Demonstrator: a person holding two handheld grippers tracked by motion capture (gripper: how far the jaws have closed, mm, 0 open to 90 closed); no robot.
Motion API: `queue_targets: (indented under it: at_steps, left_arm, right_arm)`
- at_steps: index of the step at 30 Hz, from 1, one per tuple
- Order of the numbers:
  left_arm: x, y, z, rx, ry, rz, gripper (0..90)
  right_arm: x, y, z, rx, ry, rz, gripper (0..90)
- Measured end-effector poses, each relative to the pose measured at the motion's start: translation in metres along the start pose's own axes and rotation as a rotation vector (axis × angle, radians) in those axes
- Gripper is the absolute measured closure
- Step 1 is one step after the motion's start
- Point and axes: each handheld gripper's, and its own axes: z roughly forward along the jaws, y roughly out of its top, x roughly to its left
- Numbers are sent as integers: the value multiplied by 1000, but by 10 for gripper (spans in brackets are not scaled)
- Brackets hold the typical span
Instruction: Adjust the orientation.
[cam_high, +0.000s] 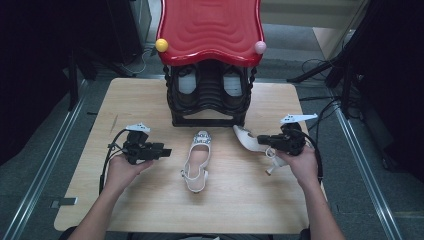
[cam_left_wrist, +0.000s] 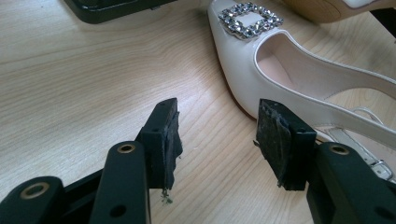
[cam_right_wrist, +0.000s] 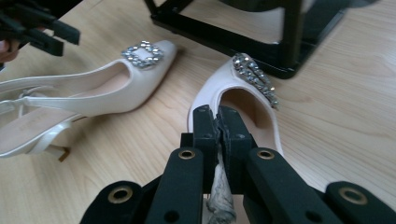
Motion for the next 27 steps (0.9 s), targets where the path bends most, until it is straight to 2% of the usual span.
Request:
queue_targets:
  at_steps: [3,6,9,10,15,20,22,25,27]
  left_arm:
    - [1,-2,-2,-1,2,-5,496]
    - [1,-4,-4,-4,3,-7,496]
    - [0,-6,-5,-5,7,-11,496]
    - [1,-6,-6,-6,8,-9,496]
    - [1,-9,-7,-5,11,-17,496]
    - [0,-9,-7,-8,10,-15,496]
    - [0,-9,-7,-7,9,-13,496]
    - [0,-8,-6,-5,9,-11,496]
    - [-1,-8,-5,-3,7,-9,496]
  right_arm:
    - [11,6,7,-5,24,-27,884]
    - [16,9,12,3,20,-42,884]
    - [20,10,22,22,13,-57,884]
    - [21,11,28,39,28,-59,883]
    - [27,11,35,64,36,-65,883]
    - [38,8,48,125,46,-74,882]
    - [42,7,52,134,45,-66,882]
    - [47,3,58,138,42,-28,881]
    - [49,2,61,140,43,-25,880]
